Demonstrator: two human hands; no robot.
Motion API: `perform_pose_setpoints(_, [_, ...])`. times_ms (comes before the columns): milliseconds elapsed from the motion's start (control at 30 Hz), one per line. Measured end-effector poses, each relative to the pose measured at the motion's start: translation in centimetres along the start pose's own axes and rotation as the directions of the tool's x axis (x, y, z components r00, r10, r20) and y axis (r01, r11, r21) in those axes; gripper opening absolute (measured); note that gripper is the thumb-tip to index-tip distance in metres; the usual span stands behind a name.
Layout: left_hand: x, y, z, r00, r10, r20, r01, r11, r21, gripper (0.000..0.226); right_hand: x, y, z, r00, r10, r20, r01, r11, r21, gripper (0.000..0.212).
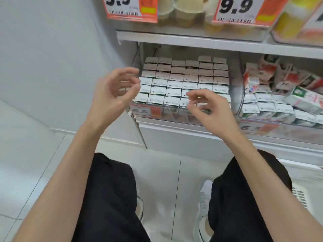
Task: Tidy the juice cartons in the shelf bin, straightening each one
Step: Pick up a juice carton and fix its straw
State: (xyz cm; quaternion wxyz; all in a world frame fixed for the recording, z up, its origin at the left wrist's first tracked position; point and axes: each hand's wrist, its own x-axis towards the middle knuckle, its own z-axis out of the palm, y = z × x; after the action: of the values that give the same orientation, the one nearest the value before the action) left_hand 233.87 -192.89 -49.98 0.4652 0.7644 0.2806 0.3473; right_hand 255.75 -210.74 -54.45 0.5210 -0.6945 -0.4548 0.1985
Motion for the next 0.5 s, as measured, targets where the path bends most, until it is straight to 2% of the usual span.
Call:
perform_pose_setpoints(133, [0.7, -0.3, -1.5, 0.999, 0.044, 0.002, -0.044, 0.997, 0.069, 0.030, 2.7, -1.3, 2.4, 0.992, -0.056, 0.110, 0.065, 0.995, -0.072, 0.023])
perform_pose_setpoints(300, [0.6, -2.9, -2.8, 0.998, 0.025, 0.051, -0.032, 0.989, 0.146, 0.028, 5.9, -1.9, 5.3, 0.968, -0.096, 0.231, 0.150, 0.962, -0.229, 0.021])
perform_pose_setpoints(500, [0.8, -4.0, -4.6, 0.999, 0.036, 0.003, -0.037, 0.984, 0.172, 0.027, 9.6, -2.0, 9.1, 0.929, -0.101, 0.357, 0.280, 0.821, -0.498, 0.025])
